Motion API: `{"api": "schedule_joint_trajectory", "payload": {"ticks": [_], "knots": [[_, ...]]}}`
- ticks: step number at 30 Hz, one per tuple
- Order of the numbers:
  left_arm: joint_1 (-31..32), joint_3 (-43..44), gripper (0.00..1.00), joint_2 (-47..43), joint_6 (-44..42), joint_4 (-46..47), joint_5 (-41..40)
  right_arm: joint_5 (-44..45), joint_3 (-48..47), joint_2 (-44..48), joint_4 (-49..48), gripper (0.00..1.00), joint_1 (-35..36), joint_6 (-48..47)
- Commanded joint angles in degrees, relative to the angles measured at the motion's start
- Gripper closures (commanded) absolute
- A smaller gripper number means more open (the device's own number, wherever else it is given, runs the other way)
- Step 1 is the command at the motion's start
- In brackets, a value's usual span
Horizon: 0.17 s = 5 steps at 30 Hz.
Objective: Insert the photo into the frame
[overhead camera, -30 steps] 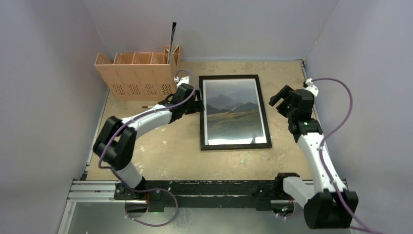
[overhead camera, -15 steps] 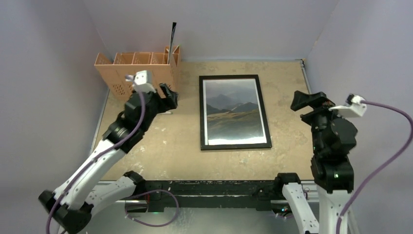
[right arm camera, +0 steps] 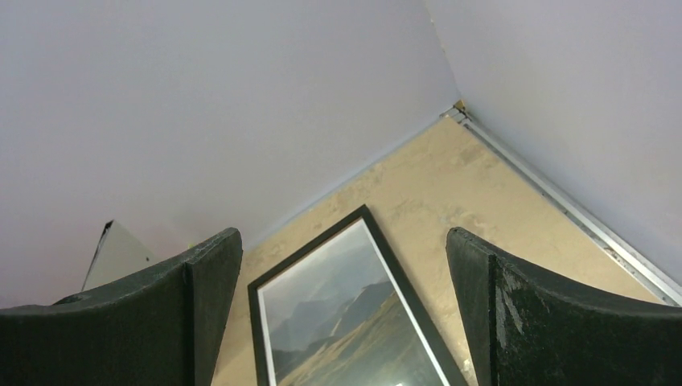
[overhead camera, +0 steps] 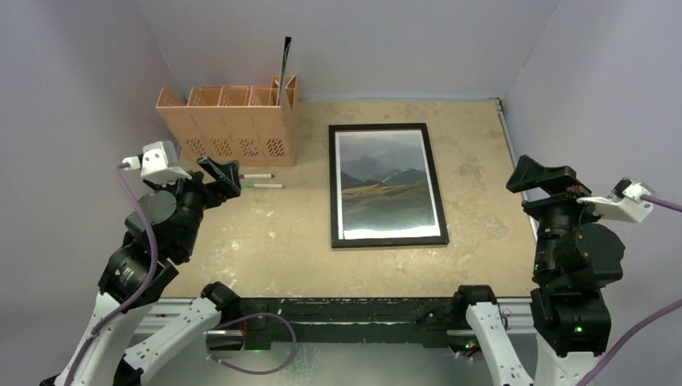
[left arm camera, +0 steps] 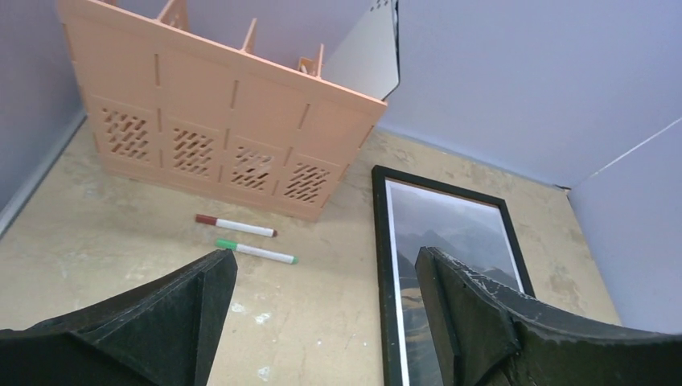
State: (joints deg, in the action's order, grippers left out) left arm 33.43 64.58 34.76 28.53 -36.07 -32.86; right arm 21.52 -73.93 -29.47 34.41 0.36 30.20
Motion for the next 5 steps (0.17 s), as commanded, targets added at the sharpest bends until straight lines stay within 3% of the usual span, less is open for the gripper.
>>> {"api": "schedule_joint_trajectory", "payload": {"ticks": [1,5], "knots": [[0.0,3.2,0.12,-1.9,-1.5,-4.5,-4.5,3.2,-2.9,-0.1,0.6,0.01,0.0,-0.2],[-0.1,2.6,0.1,-2.6,-1.1,-4.5,-6.6,2.9,-2.3,-0.3,0.9,0.01,0.1,0.4]]}}
